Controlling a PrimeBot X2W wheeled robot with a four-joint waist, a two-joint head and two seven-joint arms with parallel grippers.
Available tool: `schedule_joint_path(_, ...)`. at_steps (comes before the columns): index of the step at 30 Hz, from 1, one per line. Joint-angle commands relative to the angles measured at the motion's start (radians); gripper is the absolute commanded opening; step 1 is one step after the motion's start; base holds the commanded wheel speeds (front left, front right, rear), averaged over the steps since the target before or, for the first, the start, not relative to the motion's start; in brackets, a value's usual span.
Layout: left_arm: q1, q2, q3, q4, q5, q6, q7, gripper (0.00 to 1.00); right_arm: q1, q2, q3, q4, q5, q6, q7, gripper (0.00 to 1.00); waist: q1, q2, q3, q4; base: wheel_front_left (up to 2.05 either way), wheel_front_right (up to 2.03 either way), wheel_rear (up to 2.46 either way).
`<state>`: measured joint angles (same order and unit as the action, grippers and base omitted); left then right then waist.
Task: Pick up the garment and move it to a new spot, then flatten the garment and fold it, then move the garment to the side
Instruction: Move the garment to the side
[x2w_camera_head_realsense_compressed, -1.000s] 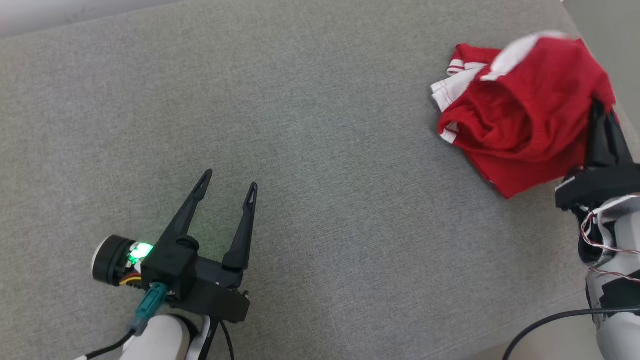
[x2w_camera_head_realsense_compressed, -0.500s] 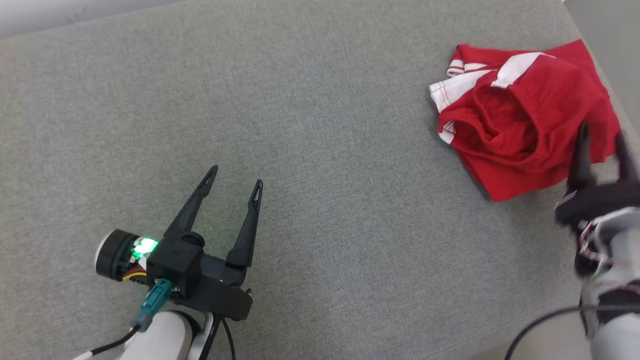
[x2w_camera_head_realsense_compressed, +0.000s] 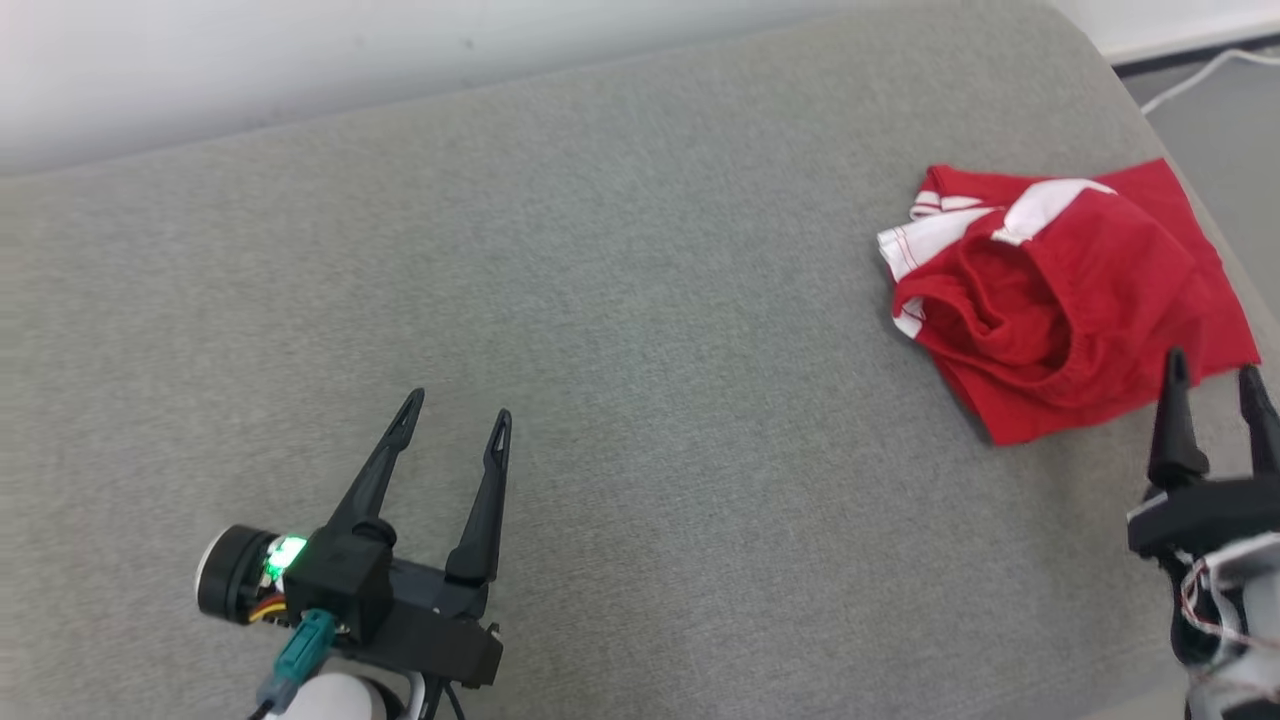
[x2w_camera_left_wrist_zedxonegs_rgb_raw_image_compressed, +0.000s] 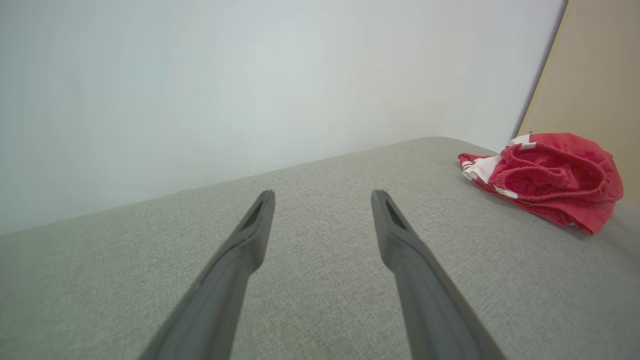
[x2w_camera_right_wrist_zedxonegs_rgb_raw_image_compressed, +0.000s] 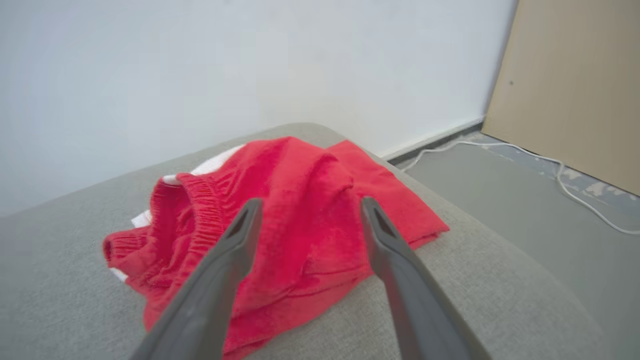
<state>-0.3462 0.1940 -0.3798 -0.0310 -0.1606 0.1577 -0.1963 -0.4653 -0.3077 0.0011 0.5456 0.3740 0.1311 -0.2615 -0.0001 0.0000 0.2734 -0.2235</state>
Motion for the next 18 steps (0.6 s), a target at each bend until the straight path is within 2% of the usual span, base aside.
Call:
schedule_joint_path(1,0.027,0.004,0.003,-0.001,-0.014,0.008,-0.011,1.00,0.064,0.012,-0.020,-0.071,-0.018,-0.001,-0.005,1.00,0.0001,0.0000,-0.044,0.044,0.00,0.00,0.00)
schedule_joint_path(7,0.084,0.015,0.039,-0.006,-0.034,0.038,-0.028,1.00,0.214,0.059,-0.025,-0.342,-0.083,-0.001,-0.002,1.00,0.0001,0.0000,-0.103,0.112,0.00,0.00,0.00)
schedule_joint_path(11,0.121,0.024,0.068,-0.007,-0.054,0.054,-0.037,1.00,0.292,0.092,-0.002,-0.488,-0.121,-0.001,0.043,1.00,0.0001,0.0000,-0.142,0.170,0.00,0.00,0.00)
schedule_joint_path(18,0.170,0.027,0.086,-0.022,-0.079,0.067,-0.047,1.00,0.386,0.128,0.045,-0.639,-0.152,-0.001,0.120,1.00,0.0001,0.0000,-0.195,0.266,0.00,0.00,0.00)
